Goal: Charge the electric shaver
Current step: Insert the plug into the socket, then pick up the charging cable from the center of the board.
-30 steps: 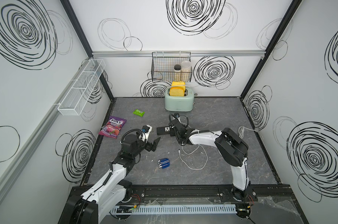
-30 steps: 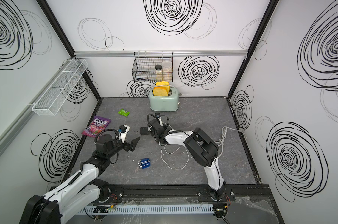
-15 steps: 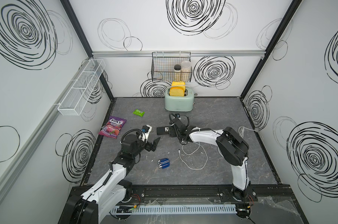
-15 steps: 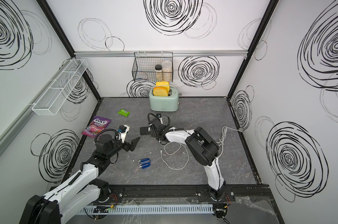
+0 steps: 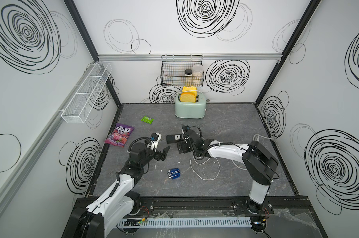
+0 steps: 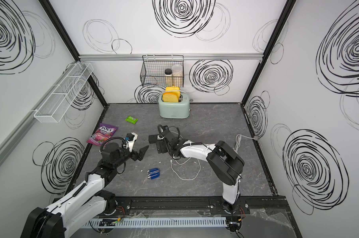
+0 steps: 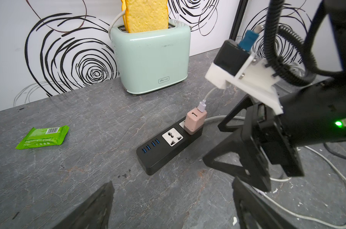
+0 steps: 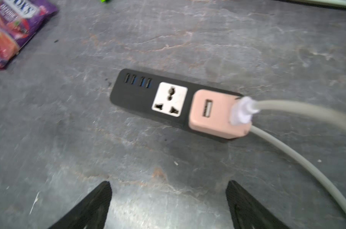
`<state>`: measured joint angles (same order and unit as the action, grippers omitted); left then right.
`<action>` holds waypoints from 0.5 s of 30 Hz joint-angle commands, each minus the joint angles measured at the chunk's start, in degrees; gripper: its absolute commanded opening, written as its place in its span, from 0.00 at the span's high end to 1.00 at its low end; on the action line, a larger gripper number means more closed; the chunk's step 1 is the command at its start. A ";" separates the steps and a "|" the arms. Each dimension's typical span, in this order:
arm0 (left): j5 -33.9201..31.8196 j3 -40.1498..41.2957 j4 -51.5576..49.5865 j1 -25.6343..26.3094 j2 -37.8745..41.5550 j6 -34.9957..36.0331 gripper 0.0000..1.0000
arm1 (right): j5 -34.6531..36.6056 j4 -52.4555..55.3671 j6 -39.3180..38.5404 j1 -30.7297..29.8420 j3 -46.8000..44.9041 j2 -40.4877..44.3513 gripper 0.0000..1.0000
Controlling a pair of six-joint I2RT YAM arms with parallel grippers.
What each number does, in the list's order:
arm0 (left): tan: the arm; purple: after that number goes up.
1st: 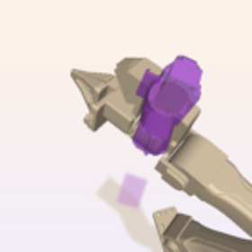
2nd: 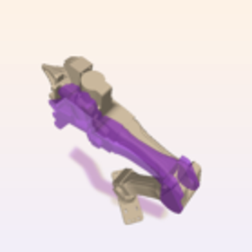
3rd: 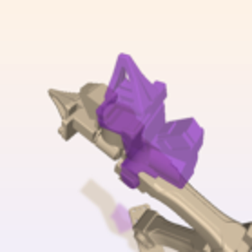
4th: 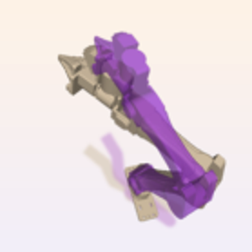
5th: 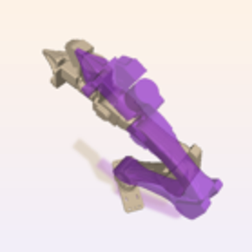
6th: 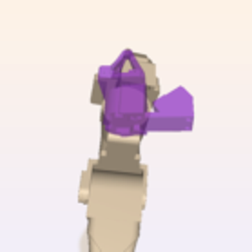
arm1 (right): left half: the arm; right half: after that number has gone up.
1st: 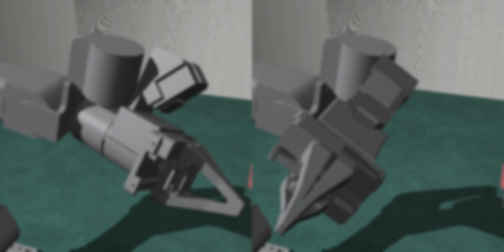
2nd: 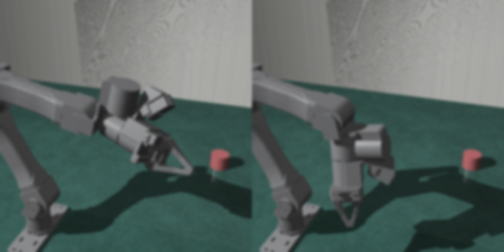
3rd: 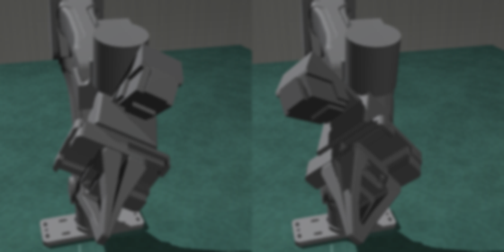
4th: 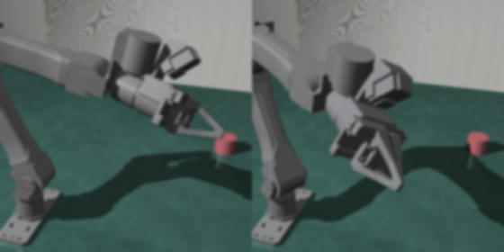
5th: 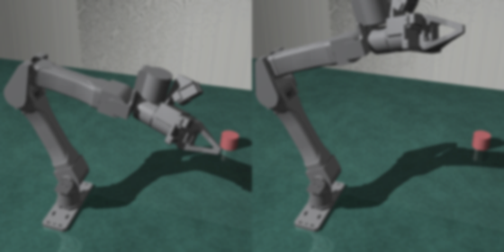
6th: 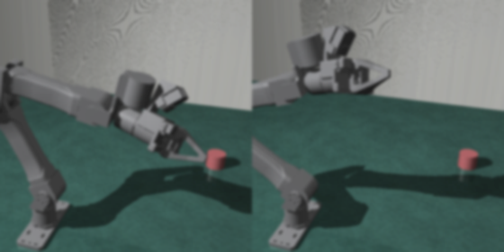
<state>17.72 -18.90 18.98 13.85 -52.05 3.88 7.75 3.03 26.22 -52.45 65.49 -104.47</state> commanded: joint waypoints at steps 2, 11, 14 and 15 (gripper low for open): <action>0.21 -3.05 -0.19 -0.56 0.96 0.75 0.03 | -7.27 7.20 -5.65 -1.09 -2.98 4.96 0.13; 1.62 -5.36 -2.94 -0.59 1.78 1.89 0.03 | -6.43 18.21 -9.60 -2.87 -11.27 13.56 0.36; 1.53 -5.29 -3.14 -0.62 2.02 1.81 0.03 | -5.94 16.81 -9.54 -3.91 -13.60 13.51 0.43; 1.53 -5.27 -3.25 -0.60 2.21 1.58 0.03 | -5.61 16.04 -9.55 -4.32 -13.90 13.19 0.43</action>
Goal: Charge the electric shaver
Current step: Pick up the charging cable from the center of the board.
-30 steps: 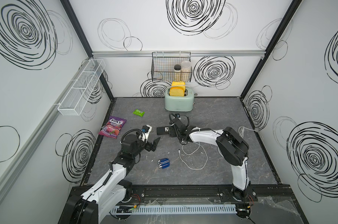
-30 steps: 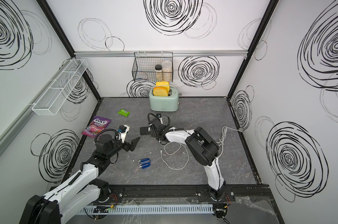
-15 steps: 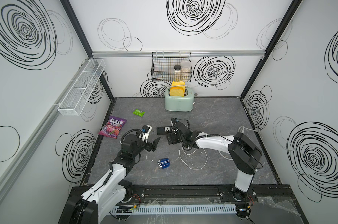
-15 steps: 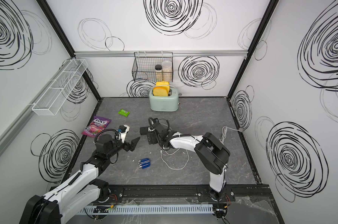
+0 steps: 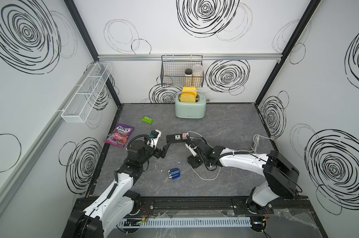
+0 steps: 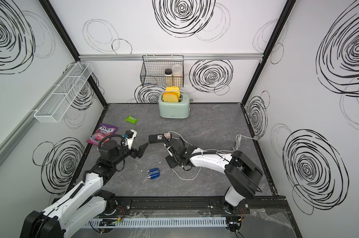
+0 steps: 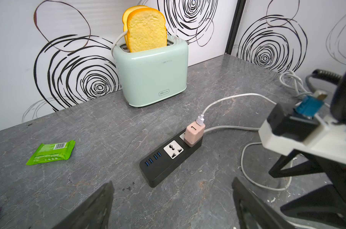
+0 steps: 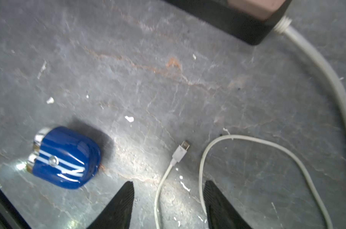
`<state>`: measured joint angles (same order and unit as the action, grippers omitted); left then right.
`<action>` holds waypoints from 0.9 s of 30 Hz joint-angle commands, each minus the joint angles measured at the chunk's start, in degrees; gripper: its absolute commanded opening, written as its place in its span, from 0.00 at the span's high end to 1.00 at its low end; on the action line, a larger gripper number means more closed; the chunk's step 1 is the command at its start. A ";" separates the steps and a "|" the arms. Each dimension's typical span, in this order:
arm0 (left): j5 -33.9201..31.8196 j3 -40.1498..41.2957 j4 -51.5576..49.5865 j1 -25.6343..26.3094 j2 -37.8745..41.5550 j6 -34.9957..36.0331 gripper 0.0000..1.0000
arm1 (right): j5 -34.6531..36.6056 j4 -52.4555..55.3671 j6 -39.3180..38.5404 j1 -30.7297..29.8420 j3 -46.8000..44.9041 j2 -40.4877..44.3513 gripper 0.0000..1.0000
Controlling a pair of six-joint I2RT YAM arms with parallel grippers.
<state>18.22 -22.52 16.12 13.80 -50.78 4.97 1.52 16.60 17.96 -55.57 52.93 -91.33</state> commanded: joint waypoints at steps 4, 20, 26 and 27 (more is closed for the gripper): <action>2.16 -1.47 -0.94 -0.53 1.39 -0.06 0.02 | 1.27 0.27 -1.12 -2.34 -0.99 -2.51 0.45; 4.45 -0.86 -4.17 -0.79 3.99 0.64 0.00 | 3.24 2.49 -1.32 -4.28 -0.89 -6.96 0.76; 6.25 -2.70 -6.07 -0.63 2.46 0.60 0.01 | 0.23 0.60 -9.32 -4.28 -2.68 -3.40 1.00; 7.27 -3.32 -6.71 -0.54 2.14 0.97 0.01 | 0.39 -0.24 -11.72 -4.30 -3.86 -1.36 1.00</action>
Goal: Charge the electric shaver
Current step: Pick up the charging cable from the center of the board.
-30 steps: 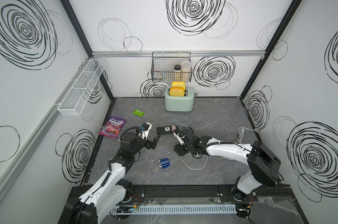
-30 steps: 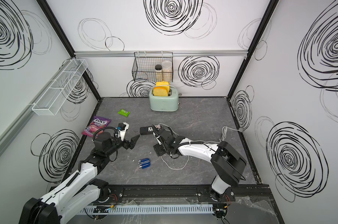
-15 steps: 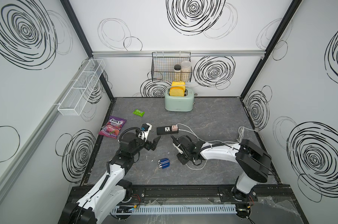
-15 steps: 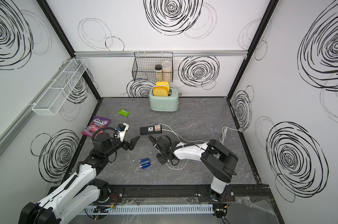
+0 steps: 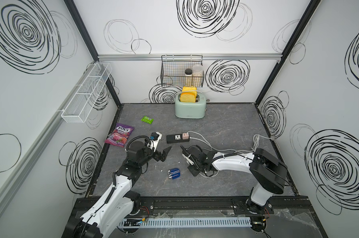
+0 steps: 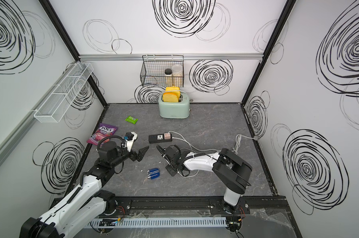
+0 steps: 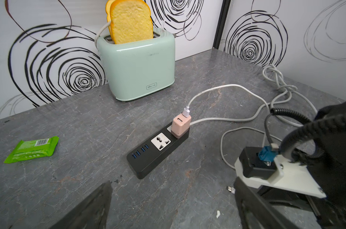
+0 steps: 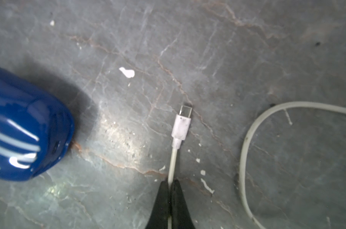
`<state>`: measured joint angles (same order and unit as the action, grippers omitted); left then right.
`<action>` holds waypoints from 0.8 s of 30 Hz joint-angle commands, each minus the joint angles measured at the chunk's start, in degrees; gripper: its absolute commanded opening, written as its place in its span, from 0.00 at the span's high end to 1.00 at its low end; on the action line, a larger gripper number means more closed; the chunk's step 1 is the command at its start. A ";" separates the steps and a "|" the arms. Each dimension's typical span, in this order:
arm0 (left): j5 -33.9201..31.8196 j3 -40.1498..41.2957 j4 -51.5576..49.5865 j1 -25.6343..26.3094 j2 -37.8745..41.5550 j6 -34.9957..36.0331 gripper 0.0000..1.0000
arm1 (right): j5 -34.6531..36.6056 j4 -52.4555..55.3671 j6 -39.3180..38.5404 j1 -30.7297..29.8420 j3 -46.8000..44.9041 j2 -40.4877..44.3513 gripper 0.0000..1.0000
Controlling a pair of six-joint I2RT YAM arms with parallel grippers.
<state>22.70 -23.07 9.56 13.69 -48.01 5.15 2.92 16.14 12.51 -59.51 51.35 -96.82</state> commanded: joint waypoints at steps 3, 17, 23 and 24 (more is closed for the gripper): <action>7.45 -4.30 -1.53 -0.10 -1.64 0.33 0.01 | -0.04 -4.52 -14.46 -0.14 -7.49 12.38 1.00; 31.64 -12.80 -4.39 7.48 -15.72 -1.39 0.09 | -3.40 -8.34 -49.89 3.16 -16.10 39.63 1.00; 37.95 -19.09 -10.60 10.76 -21.97 1.96 0.13 | -1.41 -7.15 -54.92 4.93 -13.98 37.61 1.00; 38.83 -19.78 -11.42 11.19 -22.77 2.62 0.14 | -1.57 -7.42 -55.37 5.18 -13.77 37.51 1.00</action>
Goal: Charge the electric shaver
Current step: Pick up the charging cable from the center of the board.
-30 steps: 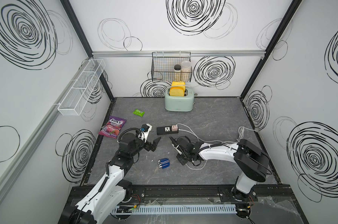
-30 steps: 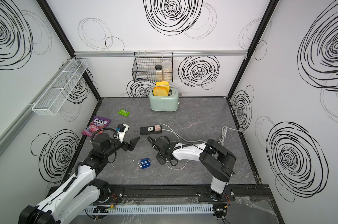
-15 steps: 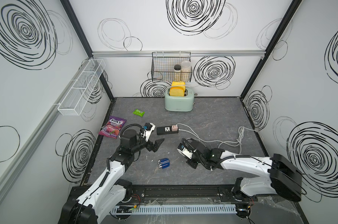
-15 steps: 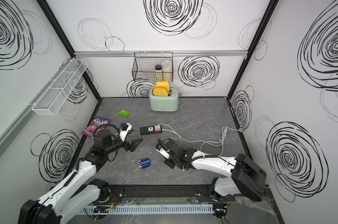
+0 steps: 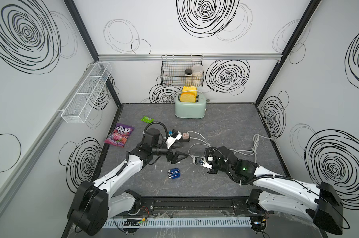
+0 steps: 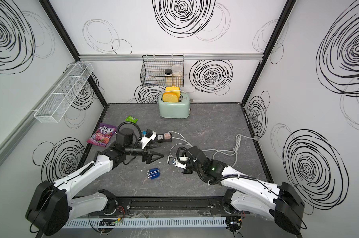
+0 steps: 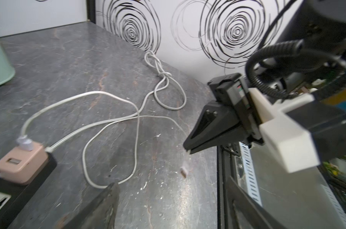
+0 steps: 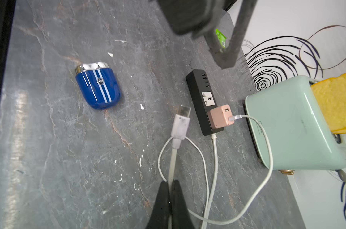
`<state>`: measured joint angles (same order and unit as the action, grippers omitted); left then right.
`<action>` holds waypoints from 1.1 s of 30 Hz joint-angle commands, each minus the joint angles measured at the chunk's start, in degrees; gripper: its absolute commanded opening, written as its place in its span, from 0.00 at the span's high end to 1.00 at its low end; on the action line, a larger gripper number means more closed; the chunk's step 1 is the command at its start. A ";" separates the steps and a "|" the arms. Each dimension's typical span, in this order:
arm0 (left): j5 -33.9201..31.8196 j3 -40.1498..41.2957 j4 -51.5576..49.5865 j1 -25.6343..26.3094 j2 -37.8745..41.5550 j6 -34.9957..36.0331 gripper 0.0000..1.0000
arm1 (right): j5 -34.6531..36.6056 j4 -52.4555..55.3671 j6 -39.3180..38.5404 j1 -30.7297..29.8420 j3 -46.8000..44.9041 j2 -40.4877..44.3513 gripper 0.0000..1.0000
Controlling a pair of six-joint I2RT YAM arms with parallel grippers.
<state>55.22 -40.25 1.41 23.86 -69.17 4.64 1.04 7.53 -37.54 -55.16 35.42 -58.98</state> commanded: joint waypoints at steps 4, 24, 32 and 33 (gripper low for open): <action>6.62 -4.77 -6.03 2.17 -4.87 4.28 0.20 | -0.33 -2.07 -6.12 1.29 1.42 -0.17 1.00; 3.46 -6.20 -1.08 3.34 -9.89 -0.55 0.53 | -2.76 -5.33 -7.92 1.47 0.30 1.10 1.00; 3.15 -5.89 0.68 3.66 -10.66 -1.39 0.67 | -3.15 -5.44 -7.68 1.53 0.04 1.23 1.00; 3.15 -5.96 0.77 3.59 -10.72 -1.50 0.70 | -3.22 -5.38 -7.72 1.50 0.01 1.19 1.00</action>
<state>57.84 -44.91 -0.80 27.27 -79.35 3.18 -0.84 3.73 -44.40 -53.80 35.57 -58.59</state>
